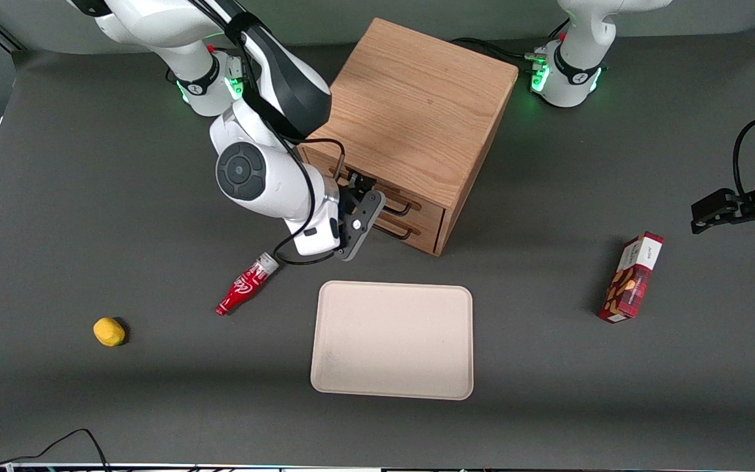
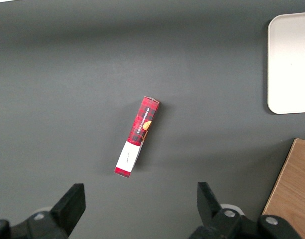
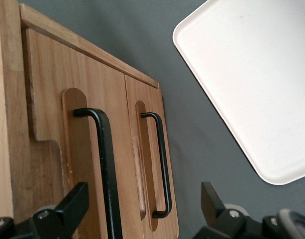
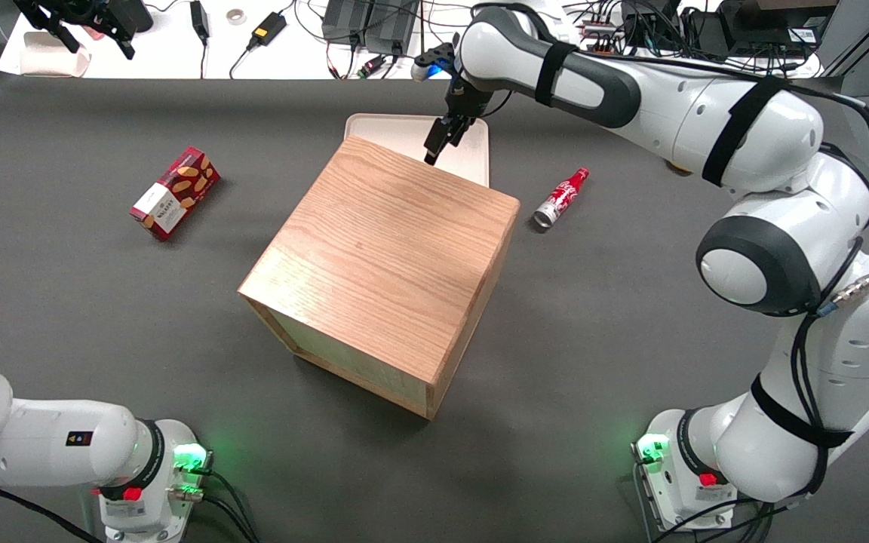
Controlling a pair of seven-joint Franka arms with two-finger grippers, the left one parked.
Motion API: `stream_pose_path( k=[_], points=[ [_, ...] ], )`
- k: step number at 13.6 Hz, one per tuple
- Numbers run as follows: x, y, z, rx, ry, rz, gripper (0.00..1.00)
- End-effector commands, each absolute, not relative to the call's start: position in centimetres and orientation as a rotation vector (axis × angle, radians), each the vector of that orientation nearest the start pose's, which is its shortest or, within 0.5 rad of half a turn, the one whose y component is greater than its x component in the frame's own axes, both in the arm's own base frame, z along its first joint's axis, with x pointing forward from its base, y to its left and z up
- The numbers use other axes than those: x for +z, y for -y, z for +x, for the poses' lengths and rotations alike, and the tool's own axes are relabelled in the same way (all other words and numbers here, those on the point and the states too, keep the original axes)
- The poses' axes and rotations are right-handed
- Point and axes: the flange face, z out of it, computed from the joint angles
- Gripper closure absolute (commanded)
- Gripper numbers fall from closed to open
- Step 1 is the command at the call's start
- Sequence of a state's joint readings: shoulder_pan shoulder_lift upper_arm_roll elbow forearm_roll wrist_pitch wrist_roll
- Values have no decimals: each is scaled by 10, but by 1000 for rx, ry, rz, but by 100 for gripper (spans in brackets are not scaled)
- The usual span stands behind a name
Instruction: Open upper drawer
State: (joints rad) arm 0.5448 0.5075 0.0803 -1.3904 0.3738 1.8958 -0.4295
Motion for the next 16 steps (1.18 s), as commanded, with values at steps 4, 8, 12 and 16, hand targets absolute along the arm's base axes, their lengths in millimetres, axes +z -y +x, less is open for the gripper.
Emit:
stream_pose_path(
  k=[4,8,12,16],
  points=[
    [409,-441,559,34,1240,-2418,0],
    [398,-443,558,36,1235,-2420,0],
    [389,-447,558,24,1279,-2405,0],
    [373,-433,577,12,1345,-2470,0]
  ],
)
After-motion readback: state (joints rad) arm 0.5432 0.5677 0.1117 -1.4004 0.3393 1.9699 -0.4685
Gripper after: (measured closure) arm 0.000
